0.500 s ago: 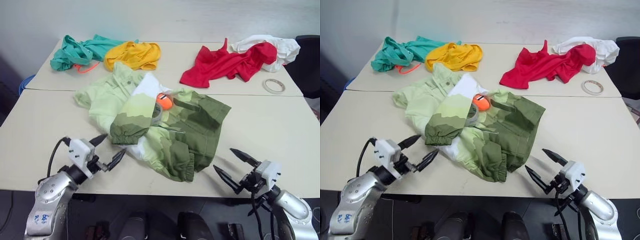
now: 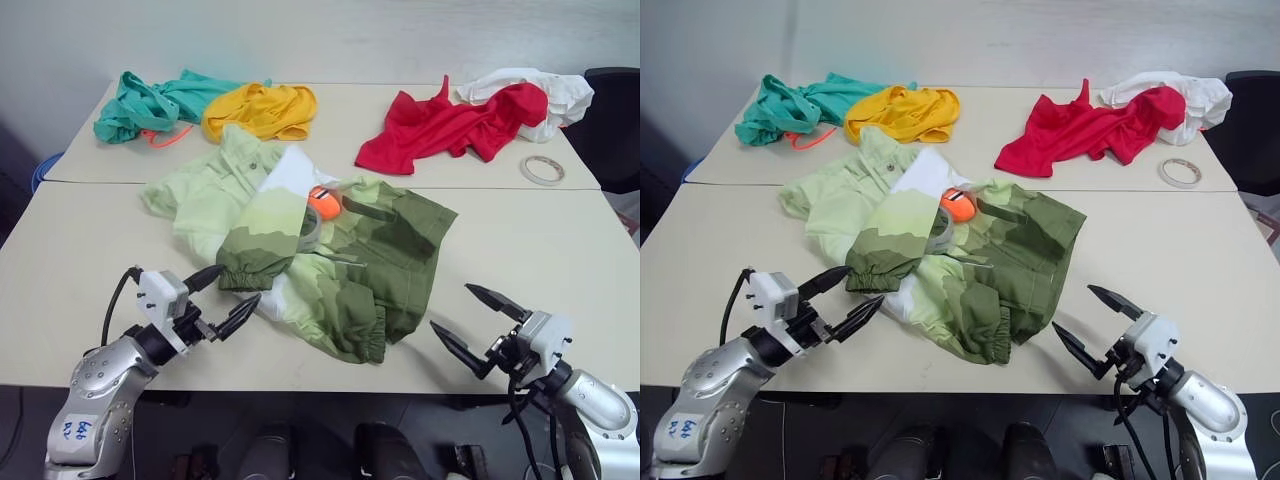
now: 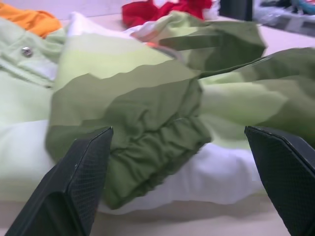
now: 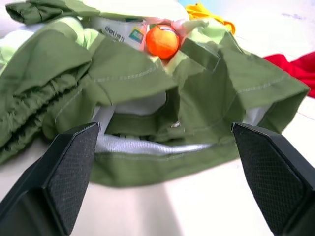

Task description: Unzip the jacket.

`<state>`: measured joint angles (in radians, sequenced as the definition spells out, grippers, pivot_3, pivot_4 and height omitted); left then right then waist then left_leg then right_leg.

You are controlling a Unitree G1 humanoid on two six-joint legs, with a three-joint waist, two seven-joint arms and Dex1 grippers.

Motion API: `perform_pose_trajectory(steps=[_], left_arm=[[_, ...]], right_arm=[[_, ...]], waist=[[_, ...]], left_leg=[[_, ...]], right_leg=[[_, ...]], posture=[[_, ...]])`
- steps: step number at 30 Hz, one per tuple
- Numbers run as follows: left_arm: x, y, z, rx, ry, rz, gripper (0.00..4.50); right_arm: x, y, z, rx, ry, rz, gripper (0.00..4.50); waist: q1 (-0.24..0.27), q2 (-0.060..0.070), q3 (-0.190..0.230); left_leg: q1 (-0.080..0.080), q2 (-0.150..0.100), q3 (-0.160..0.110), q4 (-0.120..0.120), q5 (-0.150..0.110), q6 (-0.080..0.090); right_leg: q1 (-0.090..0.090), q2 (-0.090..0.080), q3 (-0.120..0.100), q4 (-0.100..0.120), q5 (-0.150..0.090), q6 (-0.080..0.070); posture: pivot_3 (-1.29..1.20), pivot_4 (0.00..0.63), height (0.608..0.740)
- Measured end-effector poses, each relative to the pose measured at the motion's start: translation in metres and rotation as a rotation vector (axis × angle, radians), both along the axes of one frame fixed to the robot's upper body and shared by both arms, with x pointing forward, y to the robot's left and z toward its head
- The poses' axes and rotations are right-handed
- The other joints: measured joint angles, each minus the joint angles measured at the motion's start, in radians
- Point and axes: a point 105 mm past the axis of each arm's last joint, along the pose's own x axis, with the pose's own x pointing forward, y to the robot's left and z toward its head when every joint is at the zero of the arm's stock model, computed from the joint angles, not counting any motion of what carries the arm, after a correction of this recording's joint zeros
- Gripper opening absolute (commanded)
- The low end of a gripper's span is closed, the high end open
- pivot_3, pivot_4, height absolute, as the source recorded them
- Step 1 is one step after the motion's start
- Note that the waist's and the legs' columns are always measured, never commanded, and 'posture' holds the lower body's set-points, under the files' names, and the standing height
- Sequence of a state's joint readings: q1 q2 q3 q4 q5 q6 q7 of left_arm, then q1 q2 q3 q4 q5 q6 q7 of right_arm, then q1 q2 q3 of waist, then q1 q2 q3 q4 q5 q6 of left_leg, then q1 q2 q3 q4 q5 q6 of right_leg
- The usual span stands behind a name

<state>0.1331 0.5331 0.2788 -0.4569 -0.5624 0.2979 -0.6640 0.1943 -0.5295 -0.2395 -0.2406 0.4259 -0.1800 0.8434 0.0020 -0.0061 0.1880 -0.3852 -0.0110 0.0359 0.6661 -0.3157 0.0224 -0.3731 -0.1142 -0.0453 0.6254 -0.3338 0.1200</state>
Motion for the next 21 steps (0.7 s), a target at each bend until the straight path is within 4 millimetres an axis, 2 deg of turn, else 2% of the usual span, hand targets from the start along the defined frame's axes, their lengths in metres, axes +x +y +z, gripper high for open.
perform_pose_trajectory(steps=[4, 6, 8, 9, 10, 12, 15, 18, 21], left_arm=[[-0.003, 0.013, 0.014, 0.031, -0.019, -0.013, 4.50], [-0.005, 0.017, 0.018, 0.026, -0.001, -0.029, 4.50], [-0.004, 0.016, 0.025, 0.022, -0.007, -0.053, 4.50], [-0.003, 0.015, 0.028, 0.020, -0.012, -0.062, 4.50], [-0.003, 0.015, 0.029, 0.017, -0.012, -0.064, 4.50], [-0.002, 0.015, 0.027, 0.014, 0.004, -0.065, 4.50], [-0.002, 0.014, 0.027, 0.014, 0.005, -0.064, 4.50], [-0.005, 0.016, 0.026, 0.020, 0.008, -0.048, 4.50], [-0.014, 0.017, 0.024, 0.036, 0.015, -0.023, 4.50]], right_arm=[[0.017, 0.008, 0.028, -0.001, -0.014, 0.054, 4.46], [0.036, 0.030, 0.055, 0.002, -0.032, 0.136, 4.46], [0.058, 0.060, 0.097, 0.032, -0.044, 0.215, 4.46], [0.065, 0.072, 0.110, 0.042, -0.012, 0.243, 4.46], [0.068, 0.079, 0.115, 0.049, 0.020, 0.256, 4.46], [0.081, 0.102, 0.114, 0.070, 0.150, 0.280, 4.46], [0.101, 0.131, 0.091, 0.093, 0.347, 0.255, 4.46], [0.119, 0.146, 0.076, 0.118, 0.479, 0.173, 4.46], [0.138, 0.153, 0.069, 0.122, 0.532, 0.066, 4.46]], waist=[[-0.003, 0.000, 0.000], [-0.016, 0.001, 0.000], [-0.027, 0.002, 0.000], [-0.027, 0.002, 0.000], [-0.024, 0.001, 0.000], [-0.021, 0.000, -0.001], [-0.027, -0.001, -0.001], [-0.030, -0.001, -0.001], [-0.032, -0.001, -0.001]], left_leg=[[0.000, 0.000, 0.000, 0.000, 0.000, 0.000], [0.000, 0.001, 0.001, 0.000, 0.000, 0.000], [0.000, 0.001, 0.000, 0.001, 0.001, -0.001], [0.000, 0.001, -0.002, 0.000, 0.002, -0.002], [-0.001, 0.002, -0.005, -0.001, 0.001, -0.003], [-0.002, 0.002, -0.009, -0.001, 0.001, -0.005], [-0.005, 0.001, -0.009, -0.001, 0.001, -0.005], [-0.005, 0.000, -0.008, 0.000, 0.001, -0.004], [-0.005, 0.000, -0.008, 0.000, 0.001, -0.004]], right_leg=[[0.000, 0.000, 0.000, -0.001, 0.000, -0.001], [-0.002, 0.000, 0.000, 0.000, 0.000, -0.001], [-0.002, 0.000, 0.000, 0.000, -0.001, -0.002], [-0.003, 0.000, -0.001, 0.001, -0.002, -0.004], [-0.002, 0.000, -0.004, 0.002, -0.004, -0.007], [-0.003, 0.000, -0.007, 0.004, -0.005, -0.010], [-0.004, 0.000, -0.008, 0.004, -0.005, -0.010], [-0.004, 0.000, -0.008, 0.004, -0.005, -0.009], [-0.004, 0.000, -0.008, 0.005, -0.005, -0.009]], posture=[[0.00, 0.150, 0.740], [0.00, 0.150, 0.740], [0.00, 0.150, 0.740], [0.00, 0.150, 0.740], [0.00, 0.150, 0.740], [0.00, 0.150, 0.740], [0.00, 0.150, 0.740], [0.00, 0.150, 0.740], [0.00, 0.150, 0.740]])
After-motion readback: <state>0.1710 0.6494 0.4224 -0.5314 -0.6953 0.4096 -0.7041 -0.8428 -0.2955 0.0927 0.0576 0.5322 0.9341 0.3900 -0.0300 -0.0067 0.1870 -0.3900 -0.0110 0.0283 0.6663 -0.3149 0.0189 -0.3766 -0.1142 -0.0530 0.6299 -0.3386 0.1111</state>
